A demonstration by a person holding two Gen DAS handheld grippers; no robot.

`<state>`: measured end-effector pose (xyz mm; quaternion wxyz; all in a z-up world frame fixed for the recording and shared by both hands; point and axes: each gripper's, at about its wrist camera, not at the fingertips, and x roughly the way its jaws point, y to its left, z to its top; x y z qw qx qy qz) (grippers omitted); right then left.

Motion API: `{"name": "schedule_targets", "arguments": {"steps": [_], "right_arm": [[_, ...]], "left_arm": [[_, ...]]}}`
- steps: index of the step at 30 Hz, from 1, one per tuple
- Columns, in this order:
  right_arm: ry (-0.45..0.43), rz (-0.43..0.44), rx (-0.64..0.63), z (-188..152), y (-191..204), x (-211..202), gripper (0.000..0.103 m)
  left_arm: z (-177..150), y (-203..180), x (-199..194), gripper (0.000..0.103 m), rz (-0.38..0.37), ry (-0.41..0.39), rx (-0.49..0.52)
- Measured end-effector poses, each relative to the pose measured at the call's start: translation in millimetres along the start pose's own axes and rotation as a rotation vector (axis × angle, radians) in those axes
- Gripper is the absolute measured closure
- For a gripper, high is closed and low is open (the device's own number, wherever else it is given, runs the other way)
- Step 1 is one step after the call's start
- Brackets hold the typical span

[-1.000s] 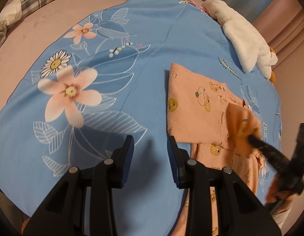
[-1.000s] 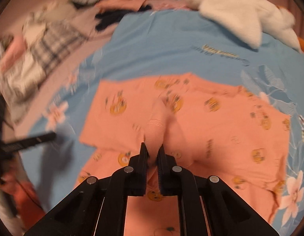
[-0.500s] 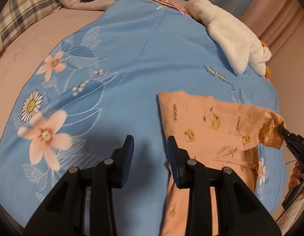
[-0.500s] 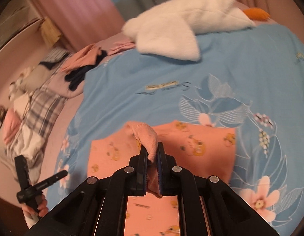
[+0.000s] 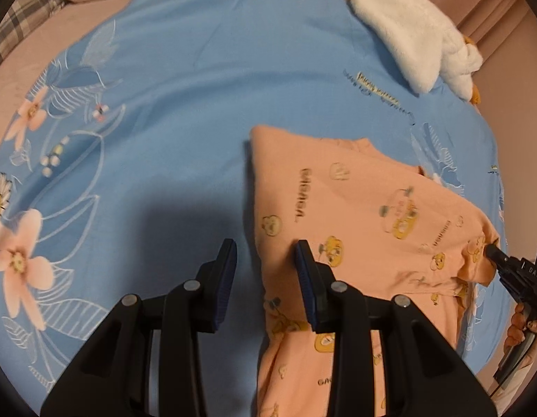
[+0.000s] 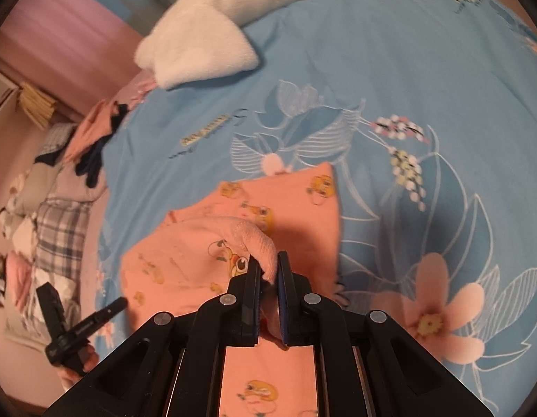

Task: Fold small clothes

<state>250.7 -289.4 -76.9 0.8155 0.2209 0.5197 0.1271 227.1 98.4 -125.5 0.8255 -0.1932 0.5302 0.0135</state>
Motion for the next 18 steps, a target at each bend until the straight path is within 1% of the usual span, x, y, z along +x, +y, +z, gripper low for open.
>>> {"name": "schedule_targets", "arguments": {"steps": [2,4,5,6,9,11,12,13,15,18], "right_arm": [[0.027,-0.01,0.022,2,-5,10,0.093],[0.04,-0.054,0.031,5,-10,19,0.093],[0.036,-0.073,0.034,7,-11,22,0.093],[0.033,-0.077,0.038,7,-12,23,0.093],[0.01,-0.084,0.029,8,-13,22,0.093],[-0.021,-0.091,0.016,7,-12,12,0.093],[-0.038,-0.083,0.013,6,-13,6,0.087],[-0.049,-0.078,0.012,5,-13,1,0.072],[-0.073,-0.074,0.012,1,-15,-9,0.05],[-0.063,-0.069,-0.002,-10,-17,-12,0.05]], "left_arm": [[1,1,9,0.069,0.01,0.019,-0.008],[1,1,15,0.068,0.013,0.029,-0.013],[2,2,17,0.065,0.015,0.031,-0.017],[3,1,18,0.065,0.016,0.031,-0.02],[5,3,21,0.065,0.006,0.031,-0.036],[6,4,18,0.066,-0.004,0.031,-0.046],[4,5,14,0.07,-0.012,0.027,-0.047],[2,4,11,0.069,-0.018,0.02,-0.044],[-2,4,2,0.068,-0.035,0.008,-0.043],[-14,6,-9,0.067,-0.08,0.007,-0.043]]}}
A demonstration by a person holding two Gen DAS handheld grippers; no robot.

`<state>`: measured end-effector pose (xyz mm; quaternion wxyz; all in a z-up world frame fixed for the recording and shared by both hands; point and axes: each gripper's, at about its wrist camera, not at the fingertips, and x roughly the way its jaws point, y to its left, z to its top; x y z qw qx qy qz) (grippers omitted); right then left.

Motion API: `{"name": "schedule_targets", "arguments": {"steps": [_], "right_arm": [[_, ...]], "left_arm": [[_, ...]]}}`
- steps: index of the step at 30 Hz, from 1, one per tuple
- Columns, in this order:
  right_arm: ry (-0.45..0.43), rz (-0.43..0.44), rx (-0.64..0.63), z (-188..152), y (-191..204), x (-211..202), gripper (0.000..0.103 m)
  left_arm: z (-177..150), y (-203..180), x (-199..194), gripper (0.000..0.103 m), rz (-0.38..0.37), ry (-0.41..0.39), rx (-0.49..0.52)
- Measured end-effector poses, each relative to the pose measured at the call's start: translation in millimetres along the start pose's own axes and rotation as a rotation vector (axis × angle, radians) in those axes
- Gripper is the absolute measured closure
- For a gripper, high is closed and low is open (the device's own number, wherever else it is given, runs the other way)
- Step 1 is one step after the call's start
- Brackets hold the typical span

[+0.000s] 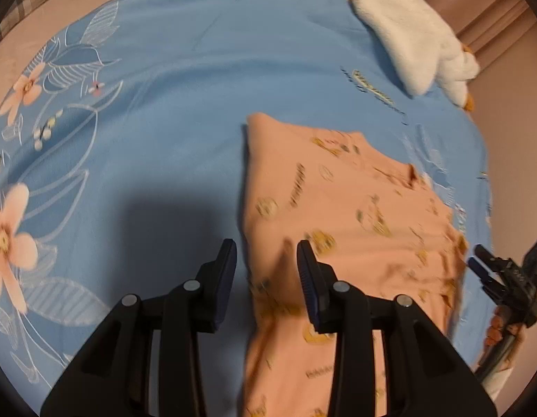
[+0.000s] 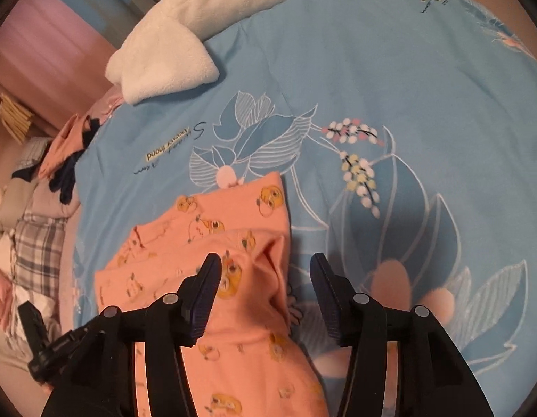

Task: Fold small clothes

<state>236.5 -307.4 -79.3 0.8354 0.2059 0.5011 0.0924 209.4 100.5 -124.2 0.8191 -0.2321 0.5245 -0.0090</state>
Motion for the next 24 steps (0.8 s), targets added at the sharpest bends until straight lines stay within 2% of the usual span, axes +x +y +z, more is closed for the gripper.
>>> {"name": "schedule_targets", "arguments": {"steps": [3,4,5,7,8,10,11,12,19,21,24], "right_arm": [[0.03,0.015,-0.011,-12,1,8,0.05],[0.036,0.016,-0.019,-15,1,11,0.055],[0.041,0.009,-0.023,-17,2,14,0.06],[0.055,-0.005,-0.018,-20,1,21,0.088],[0.051,-0.011,-0.015,-21,1,22,0.091],[0.029,-0.007,-0.016,-22,2,18,0.092],[0.022,0.005,-0.015,-21,2,15,0.093],[0.016,0.016,-0.018,-23,3,11,0.093],[-0.035,0.099,-0.031,-25,7,-23,0.096],[-0.035,0.095,-0.031,-27,4,-23,0.096],[-0.004,0.078,-0.005,-31,-4,-11,0.096]], "left_arm": [[-14,0,-3,0.067,-0.011,0.023,0.018],[-17,-1,-2,0.067,-0.013,0.029,0.023],[-18,-2,0,0.067,-0.013,0.033,0.027],[-20,-4,5,0.069,-0.001,0.039,0.03],[-22,-5,8,0.069,0.003,0.039,0.03],[-24,-6,12,0.077,0.016,0.022,0.037],[-25,-8,15,0.088,0.041,0.01,0.052],[-26,-10,15,0.091,0.057,-0.003,0.066],[-22,-2,-5,0.094,0.015,-0.053,0.029],[-21,-1,-5,0.094,-0.005,-0.044,0.026],[-23,-4,1,0.093,0.028,-0.022,0.053]]}}
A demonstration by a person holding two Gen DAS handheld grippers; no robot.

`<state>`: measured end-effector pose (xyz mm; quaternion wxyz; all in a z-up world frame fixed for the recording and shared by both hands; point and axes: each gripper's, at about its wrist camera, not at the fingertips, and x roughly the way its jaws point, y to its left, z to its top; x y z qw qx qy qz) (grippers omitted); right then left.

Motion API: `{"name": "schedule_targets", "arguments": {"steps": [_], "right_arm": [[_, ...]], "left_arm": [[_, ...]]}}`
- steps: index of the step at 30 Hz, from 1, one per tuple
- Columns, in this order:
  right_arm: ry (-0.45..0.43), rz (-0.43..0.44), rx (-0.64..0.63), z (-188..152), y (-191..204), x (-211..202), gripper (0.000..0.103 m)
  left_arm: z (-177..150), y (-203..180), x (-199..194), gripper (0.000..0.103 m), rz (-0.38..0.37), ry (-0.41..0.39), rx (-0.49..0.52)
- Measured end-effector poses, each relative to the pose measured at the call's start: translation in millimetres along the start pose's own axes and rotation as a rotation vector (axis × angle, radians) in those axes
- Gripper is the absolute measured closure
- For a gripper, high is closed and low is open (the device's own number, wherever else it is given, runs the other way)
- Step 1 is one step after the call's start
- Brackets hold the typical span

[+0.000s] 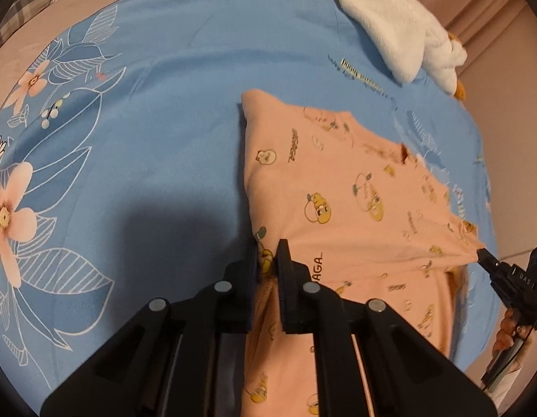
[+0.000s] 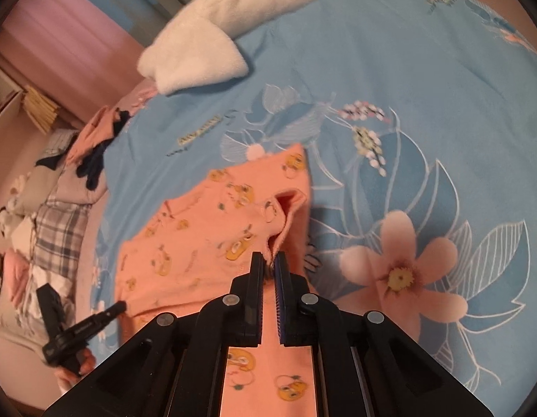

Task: Fold small clothes

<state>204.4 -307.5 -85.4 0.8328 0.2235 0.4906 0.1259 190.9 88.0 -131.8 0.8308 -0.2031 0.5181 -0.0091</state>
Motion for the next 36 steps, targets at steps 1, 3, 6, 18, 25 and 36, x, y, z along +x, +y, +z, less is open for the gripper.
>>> {"name": "schedule_targets", "arguments": {"steps": [1,3,6,18,25,36], "right_arm": [[0.016,-0.011,0.01,-3,-4,6,0.096],[0.038,-0.046,0.016,-7,-10,16,0.096],[0.06,-0.057,0.032,-11,-17,25,0.096],[0.015,-0.157,-0.073,2,-6,15,0.091],[0.032,-0.109,-0.041,22,-2,37,0.071],[-0.097,-0.142,-0.13,34,20,20,0.094]], "left_arm": [[-2,-1,4,0.093,0.018,0.007,0.007],[-5,0,7,0.093,0.035,0.011,0.016],[-6,2,12,0.092,0.047,0.023,0.016],[10,7,-6,0.079,-0.014,0.018,0.009],[46,-2,13,0.077,0.012,-0.01,-0.012],[51,-1,36,0.085,0.056,-0.035,0.001]]}}
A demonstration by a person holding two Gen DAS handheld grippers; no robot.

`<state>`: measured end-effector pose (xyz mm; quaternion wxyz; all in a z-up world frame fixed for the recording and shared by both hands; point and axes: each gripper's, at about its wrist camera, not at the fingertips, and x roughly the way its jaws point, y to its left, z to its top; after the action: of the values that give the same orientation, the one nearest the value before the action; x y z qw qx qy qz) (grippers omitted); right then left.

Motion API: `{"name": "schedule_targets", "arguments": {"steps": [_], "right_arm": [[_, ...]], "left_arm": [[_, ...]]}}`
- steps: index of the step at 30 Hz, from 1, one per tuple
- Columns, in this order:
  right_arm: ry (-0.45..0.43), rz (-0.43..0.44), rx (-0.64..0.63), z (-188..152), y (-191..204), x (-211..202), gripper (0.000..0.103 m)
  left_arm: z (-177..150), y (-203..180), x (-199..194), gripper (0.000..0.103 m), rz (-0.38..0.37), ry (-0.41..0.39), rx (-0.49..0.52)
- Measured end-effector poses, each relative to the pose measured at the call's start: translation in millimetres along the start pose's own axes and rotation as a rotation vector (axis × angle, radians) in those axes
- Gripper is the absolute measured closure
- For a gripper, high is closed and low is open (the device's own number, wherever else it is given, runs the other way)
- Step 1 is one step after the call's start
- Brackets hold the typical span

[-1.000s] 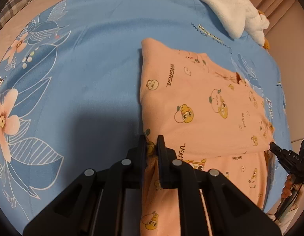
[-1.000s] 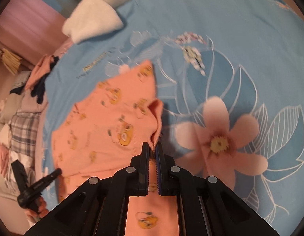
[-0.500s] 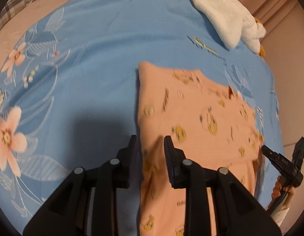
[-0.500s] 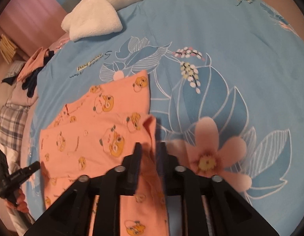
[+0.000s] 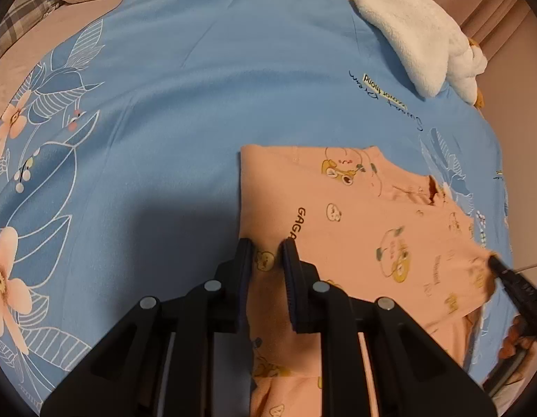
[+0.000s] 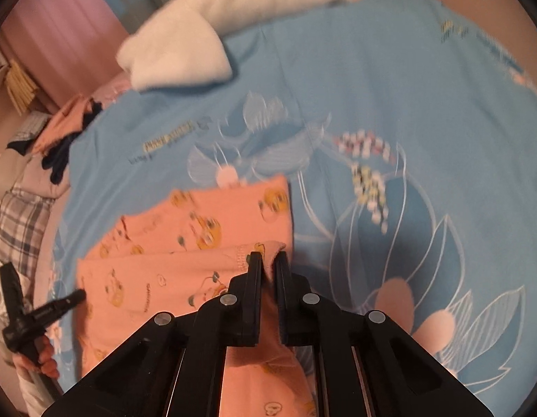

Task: Fold small clothes

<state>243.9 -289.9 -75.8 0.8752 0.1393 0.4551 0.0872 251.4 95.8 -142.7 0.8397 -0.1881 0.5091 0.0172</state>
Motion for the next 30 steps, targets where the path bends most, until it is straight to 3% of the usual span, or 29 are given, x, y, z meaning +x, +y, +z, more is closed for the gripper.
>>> {"name": "schedule_targets", "arguments": {"steps": [9,20,30], "right_arm": [[0.104,-0.092,0.006,-8,-8,44,0.095],[0.091,-0.094,0.007,-12,-12,47,0.095],[0.071,-0.113,-0.005,-18,-9,47,0.095]], "left_arm": [[0,0,8,0.08,0.04,0.004,0.0],[-3,-4,14,0.078,0.082,-0.011,0.036],[-7,2,11,0.076,0.059,-0.019,0.001]]}}
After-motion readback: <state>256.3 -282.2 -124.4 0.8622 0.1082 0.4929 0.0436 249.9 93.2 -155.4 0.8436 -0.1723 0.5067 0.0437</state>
